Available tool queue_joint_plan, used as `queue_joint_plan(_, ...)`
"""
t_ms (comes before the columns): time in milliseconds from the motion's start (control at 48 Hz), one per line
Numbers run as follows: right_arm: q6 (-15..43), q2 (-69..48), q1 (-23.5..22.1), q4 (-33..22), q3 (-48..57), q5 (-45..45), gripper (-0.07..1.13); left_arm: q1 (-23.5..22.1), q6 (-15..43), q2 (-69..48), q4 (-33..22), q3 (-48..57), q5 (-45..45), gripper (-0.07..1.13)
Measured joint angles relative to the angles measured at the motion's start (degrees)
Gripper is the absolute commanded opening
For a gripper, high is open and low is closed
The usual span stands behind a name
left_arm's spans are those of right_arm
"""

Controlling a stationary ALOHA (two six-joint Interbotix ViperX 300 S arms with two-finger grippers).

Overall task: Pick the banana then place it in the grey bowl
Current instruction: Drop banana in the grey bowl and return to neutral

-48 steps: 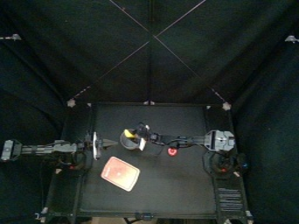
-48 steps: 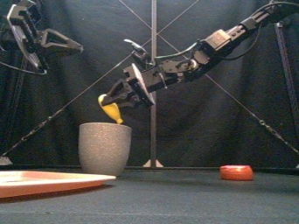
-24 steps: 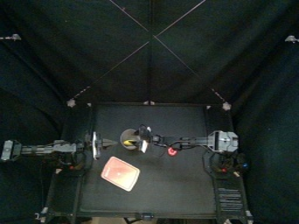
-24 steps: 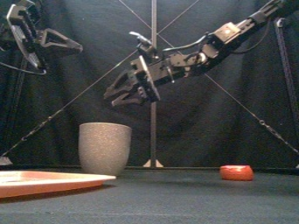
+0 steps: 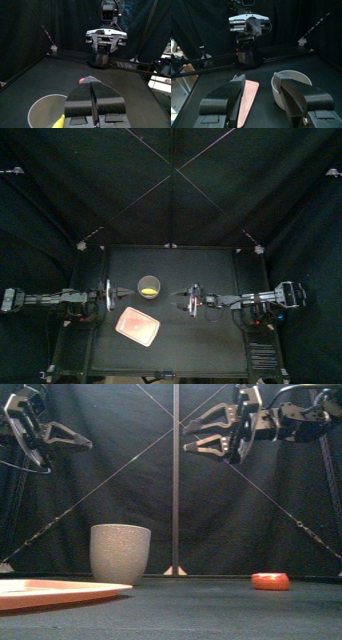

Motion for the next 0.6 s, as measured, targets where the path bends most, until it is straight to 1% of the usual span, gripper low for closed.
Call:
queue_joint_plan(104,0.1,-2.0,0.3,0.6,3.5,-1.8,0.85,0.0,0.0,0.0,0.0,0.0,0.0,-0.02)
queue_joint_plan(312,0.2,-3.9,0.3,0.7,7.7,-2.5,0.85,0.0,-0.1,0.0,0.0,0.0,0.0,-0.01)
queue_joint_plan(604,0.1,-8.3,0.0,0.5,10.0,-2.5,0.85,0.0,-0.1,0.0,0.0,0.2,0.0,-0.01)
